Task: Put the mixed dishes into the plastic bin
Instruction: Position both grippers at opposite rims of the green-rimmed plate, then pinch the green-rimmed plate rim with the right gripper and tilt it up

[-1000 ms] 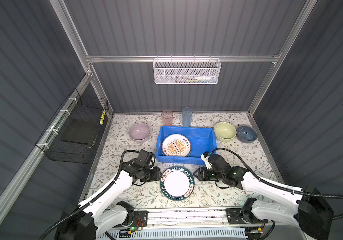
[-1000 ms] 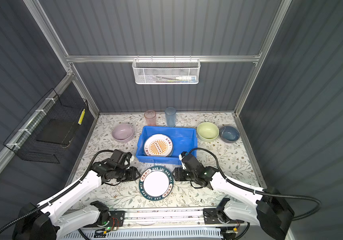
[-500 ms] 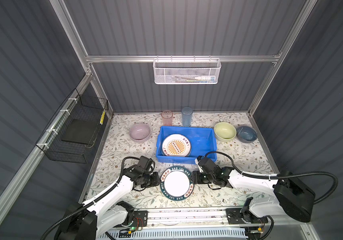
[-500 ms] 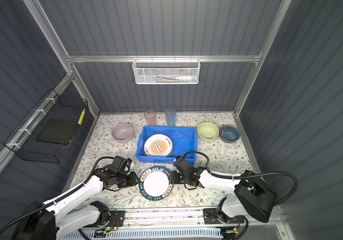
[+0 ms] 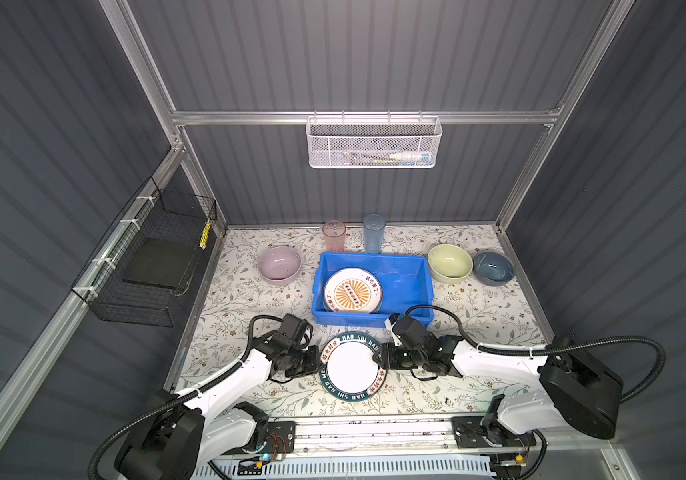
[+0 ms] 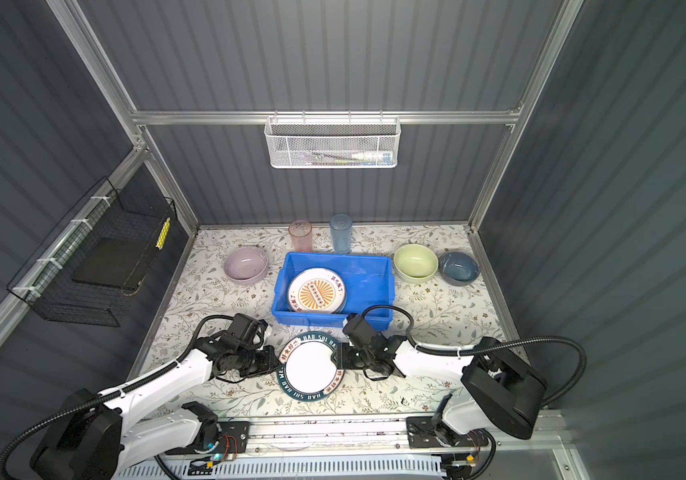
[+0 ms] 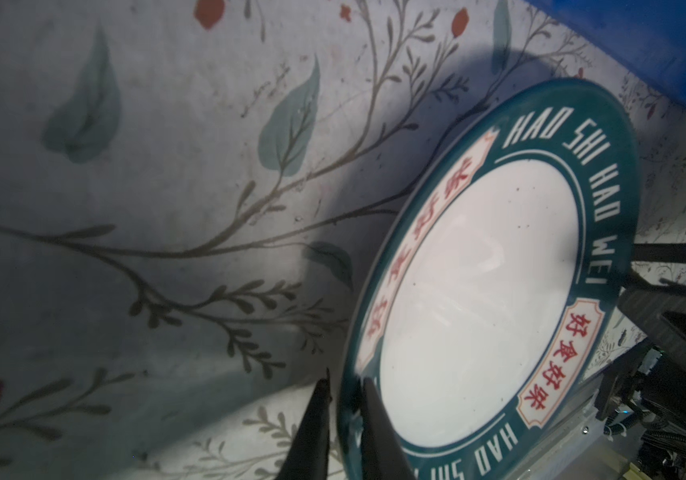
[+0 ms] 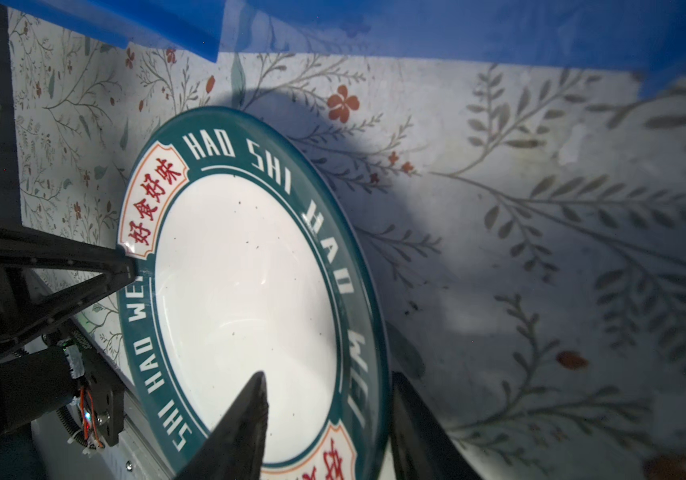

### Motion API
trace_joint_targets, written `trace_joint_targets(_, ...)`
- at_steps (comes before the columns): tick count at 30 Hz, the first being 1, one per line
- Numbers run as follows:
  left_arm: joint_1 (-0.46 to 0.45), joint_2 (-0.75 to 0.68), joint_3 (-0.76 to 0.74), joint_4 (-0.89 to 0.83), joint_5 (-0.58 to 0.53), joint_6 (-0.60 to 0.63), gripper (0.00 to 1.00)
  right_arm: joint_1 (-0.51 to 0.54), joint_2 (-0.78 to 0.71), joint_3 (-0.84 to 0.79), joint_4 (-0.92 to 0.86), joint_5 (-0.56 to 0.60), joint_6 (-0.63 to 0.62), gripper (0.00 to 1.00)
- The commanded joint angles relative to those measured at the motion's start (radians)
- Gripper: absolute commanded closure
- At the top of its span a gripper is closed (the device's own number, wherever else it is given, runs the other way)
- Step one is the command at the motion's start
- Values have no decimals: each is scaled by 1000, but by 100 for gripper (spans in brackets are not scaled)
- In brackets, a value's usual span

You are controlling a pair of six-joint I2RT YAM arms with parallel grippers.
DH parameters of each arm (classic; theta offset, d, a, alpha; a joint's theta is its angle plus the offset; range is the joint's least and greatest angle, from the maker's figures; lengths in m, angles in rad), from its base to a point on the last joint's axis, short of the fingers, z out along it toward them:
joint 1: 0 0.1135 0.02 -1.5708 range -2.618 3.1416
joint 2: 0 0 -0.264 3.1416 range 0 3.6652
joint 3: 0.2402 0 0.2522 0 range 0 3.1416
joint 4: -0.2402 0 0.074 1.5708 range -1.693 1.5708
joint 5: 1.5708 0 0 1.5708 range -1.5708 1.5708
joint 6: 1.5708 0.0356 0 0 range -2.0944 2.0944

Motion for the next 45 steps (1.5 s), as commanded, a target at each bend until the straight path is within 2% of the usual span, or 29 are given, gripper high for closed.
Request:
trace_joint_targets(1,-5,11,-16,-3,-2,-7,87,5,4,-10,51,-38,17,56)
trace_joint_targets(8,-6,23,-43,16,-16,-14,89,5,-31,-29,120,-102,35,61)
trace_joint_targets(19,-6,68,-73,72,-13,-17,89,3,-92,-49,130,-121,20,66)
trace_joint_targets(28,-6,102,-86,116,13,-8,88,3,-111,-50,118,-71,19,71)
trace_joint_targets(36,-6,72,-75,114,29,-9,86,1,-91,-5,42,-36,15,79)
trace_joint_targets(45,-7,13,-31,67,77,-20,80,2,-138,-7,-10,3,13,89)
